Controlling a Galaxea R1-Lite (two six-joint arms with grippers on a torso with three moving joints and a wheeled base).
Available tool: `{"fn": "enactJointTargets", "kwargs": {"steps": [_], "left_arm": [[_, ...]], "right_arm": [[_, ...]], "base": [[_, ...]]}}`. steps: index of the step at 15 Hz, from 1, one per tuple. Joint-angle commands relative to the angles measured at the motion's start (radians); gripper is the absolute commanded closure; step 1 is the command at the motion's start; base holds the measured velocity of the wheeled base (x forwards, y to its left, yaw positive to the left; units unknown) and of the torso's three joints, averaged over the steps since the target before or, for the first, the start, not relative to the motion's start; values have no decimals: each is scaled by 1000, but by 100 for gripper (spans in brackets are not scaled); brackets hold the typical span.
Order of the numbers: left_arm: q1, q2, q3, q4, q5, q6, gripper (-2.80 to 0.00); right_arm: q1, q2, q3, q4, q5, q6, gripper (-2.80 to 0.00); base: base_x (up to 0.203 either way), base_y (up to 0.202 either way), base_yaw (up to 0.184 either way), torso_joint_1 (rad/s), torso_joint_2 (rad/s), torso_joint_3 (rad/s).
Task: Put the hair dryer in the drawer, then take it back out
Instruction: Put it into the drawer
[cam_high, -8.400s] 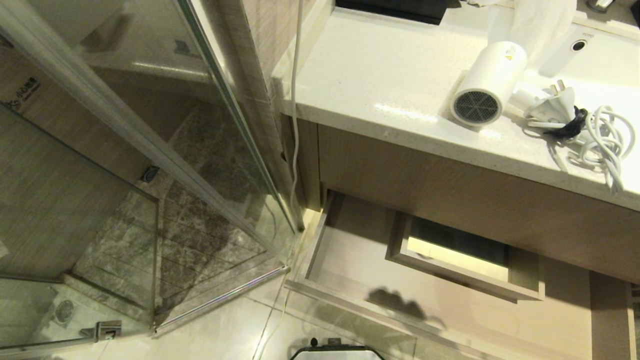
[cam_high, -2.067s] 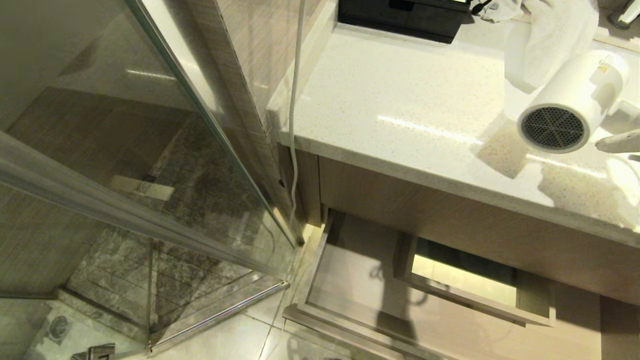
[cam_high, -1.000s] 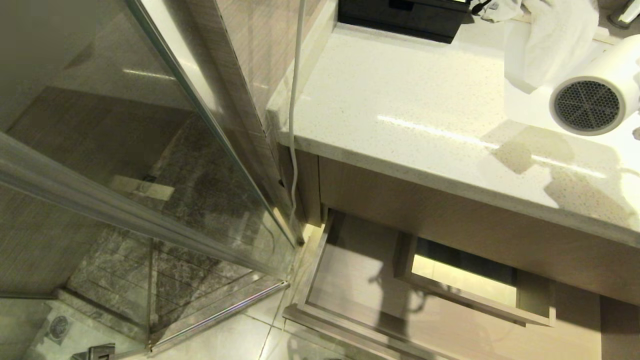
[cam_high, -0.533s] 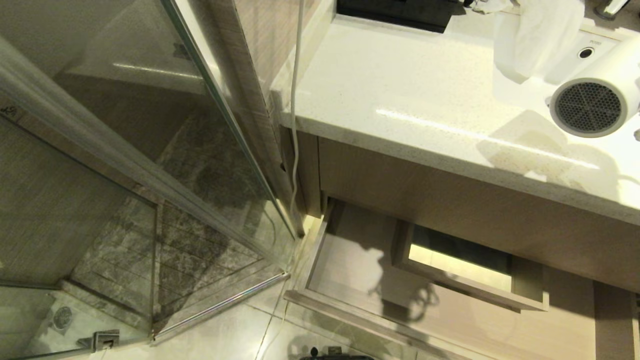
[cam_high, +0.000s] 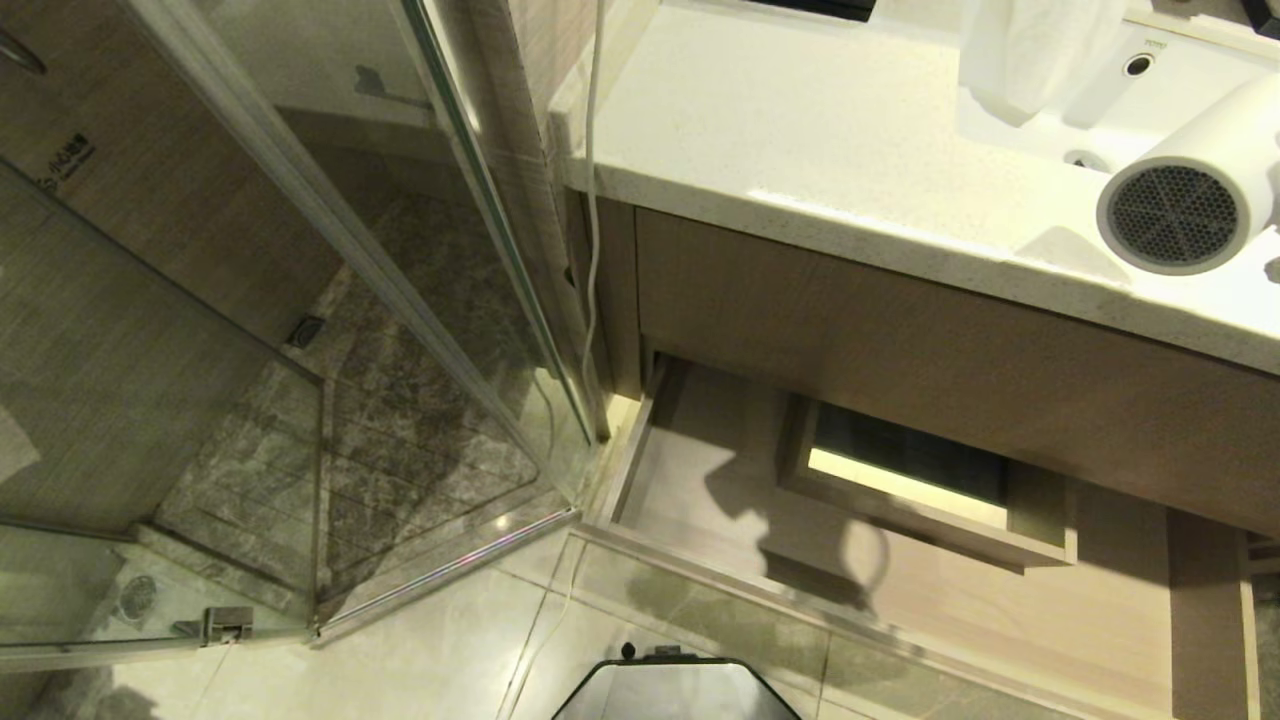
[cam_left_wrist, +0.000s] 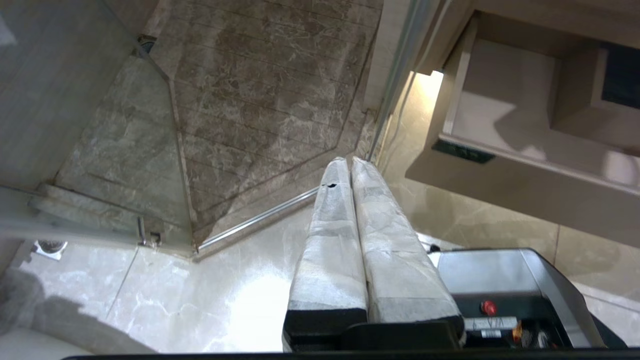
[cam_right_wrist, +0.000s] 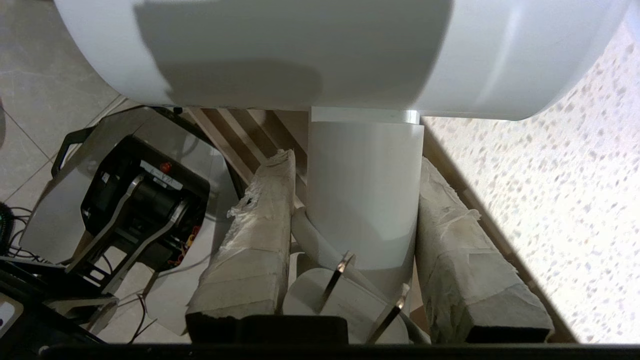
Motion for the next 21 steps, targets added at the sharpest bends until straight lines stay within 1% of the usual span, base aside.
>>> {"fn": "enactJointTargets", "kwargs": {"steps": [1, 5, 9, 14, 21], "left_arm": [[0, 0, 1, 1, 0, 0, 0], [0, 0, 0, 1, 0, 0, 0], [0, 0, -1, 0, 0, 0, 0], [0, 0, 0, 0, 0, 0, 0], [0, 0, -1, 1, 0, 0, 0]], "right_arm": [[0, 0, 0, 4, 3, -4, 0], [-1, 3, -6, 3, 2, -1, 0], [-6, 0, -5, 3, 2, 4, 0], [-6, -7, 0, 4, 6, 6, 0], [-6, -21, 24, -6, 6, 7, 0]], "base": [[0, 0, 0, -237, -80, -316], [0, 0, 0, -208, -97, -299], [0, 0, 0, -44, -26, -69], [0, 0, 0, -18, 20, 10], [0, 0, 0, -199, 344, 138]]}}
